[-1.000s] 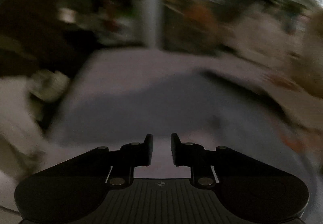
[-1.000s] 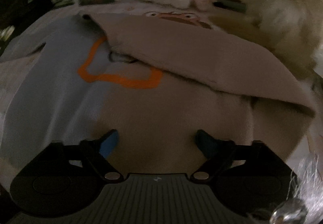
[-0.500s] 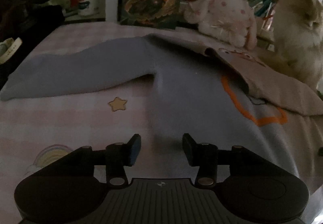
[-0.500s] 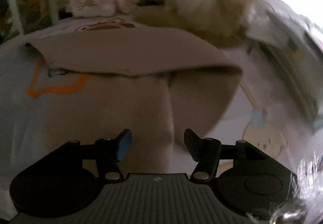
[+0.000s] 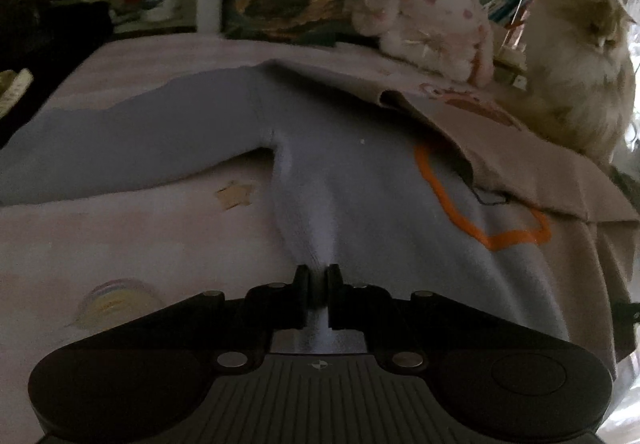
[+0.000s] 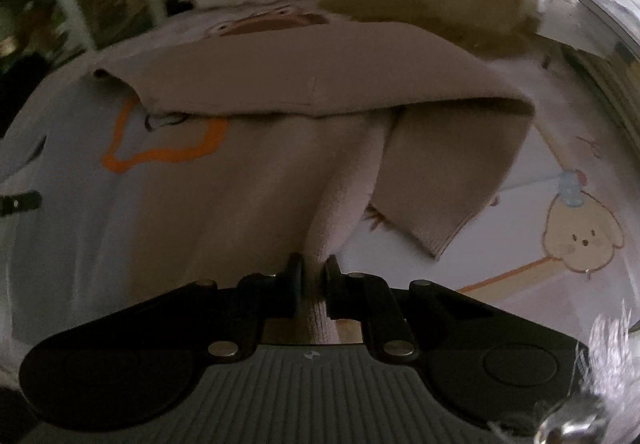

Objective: Fold clothes

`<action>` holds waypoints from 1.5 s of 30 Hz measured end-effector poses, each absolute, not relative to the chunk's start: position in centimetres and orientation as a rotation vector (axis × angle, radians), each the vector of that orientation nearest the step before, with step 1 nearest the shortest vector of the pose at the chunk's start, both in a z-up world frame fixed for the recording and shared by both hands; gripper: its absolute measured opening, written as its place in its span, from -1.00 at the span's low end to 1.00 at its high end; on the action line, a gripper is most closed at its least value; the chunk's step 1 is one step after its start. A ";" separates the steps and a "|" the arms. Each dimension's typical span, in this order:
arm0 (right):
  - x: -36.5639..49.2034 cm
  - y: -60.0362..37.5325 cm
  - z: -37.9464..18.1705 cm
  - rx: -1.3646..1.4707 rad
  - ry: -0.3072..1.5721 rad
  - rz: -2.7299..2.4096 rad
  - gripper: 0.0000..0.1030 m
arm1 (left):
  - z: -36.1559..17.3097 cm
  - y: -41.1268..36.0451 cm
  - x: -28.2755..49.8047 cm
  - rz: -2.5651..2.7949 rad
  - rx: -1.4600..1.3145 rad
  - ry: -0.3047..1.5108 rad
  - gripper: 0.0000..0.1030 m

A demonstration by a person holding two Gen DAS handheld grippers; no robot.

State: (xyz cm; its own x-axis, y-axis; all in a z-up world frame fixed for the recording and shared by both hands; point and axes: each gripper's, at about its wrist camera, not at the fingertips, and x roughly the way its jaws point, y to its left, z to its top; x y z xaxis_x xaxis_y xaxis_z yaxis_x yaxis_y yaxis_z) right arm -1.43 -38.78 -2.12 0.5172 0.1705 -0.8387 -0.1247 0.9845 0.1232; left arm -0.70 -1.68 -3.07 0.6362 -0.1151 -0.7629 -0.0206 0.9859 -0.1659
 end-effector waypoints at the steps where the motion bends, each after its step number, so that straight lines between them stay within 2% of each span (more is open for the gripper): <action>1: -1.8 -38.5 -2.1 0.046 1.014 0.180 -0.81 | -3.0 -1.2 -1.1 -0.049 -0.164 0.882 -0.86; 12: -5.2 -35.8 -1.7 0.007 1.043 0.185 -0.81 | -2.7 0.8 -3.9 -0.083 -0.118 0.894 -0.84; 14: -5.6 -35.7 -1.6 0.019 1.044 0.171 -0.81 | -2.7 0.9 -4.1 -0.094 -0.102 0.892 -0.82; 16: -5.8 -35.9 -1.6 0.033 1.043 0.156 -0.80 | -2.5 1.0 -4.1 -0.098 -0.091 0.888 -0.69; 18: -5.8 -36.3 -1.5 0.055 1.035 0.138 -0.77 | -2.2 1.1 -4.0 -0.094 -0.084 0.883 -0.68; 21: -5.8 -37.4 -0.9 0.075 1.007 0.112 -0.54 | -1.1 0.9 -4.4 -0.075 -0.074 0.840 -0.68; 23: -5.3 -38.7 -0.5 0.046 0.977 0.082 -0.24 | 0.2 0.3 -4.9 -0.077 -0.063 0.766 -0.67; 25: -4.9 -39.9 -0.2 0.016 0.946 0.053 -0.12 | 1.1 -0.7 -5.1 -0.116 -0.073 0.727 -0.60; 27: -4.5 -41.1 0.2 -0.013 0.915 0.024 -0.09 | 1.7 -2.2 -5.3 -0.154 -0.082 0.713 -0.46; 29: -3.7 -42.4 0.2 -0.051 0.893 0.016 0.12 | 1.5 -4.3 -5.2 -0.168 -0.073 0.735 -0.44; 32: -2.6 -43.7 -0.2 -0.155 0.878 0.068 0.30 | 1.1 -7.5 -5.2 -0.188 -0.060 0.769 -0.44; 36: -1.6 -44.9 -1.1 -0.282 0.870 0.150 0.35 | 0.6 -11.7 -5.2 -0.215 -0.043 0.814 -0.44; 42: 0.7 -48.4 -1.8 -0.053 0.919 0.246 0.34 | -0.3 -14.4 -5.2 -0.125 -0.080 0.868 -0.44; 45: 1.9 -49.9 -2.4 0.077 0.949 0.283 0.18 | -0.9 -15.0 -5.5 -0.064 -0.106 0.893 -0.44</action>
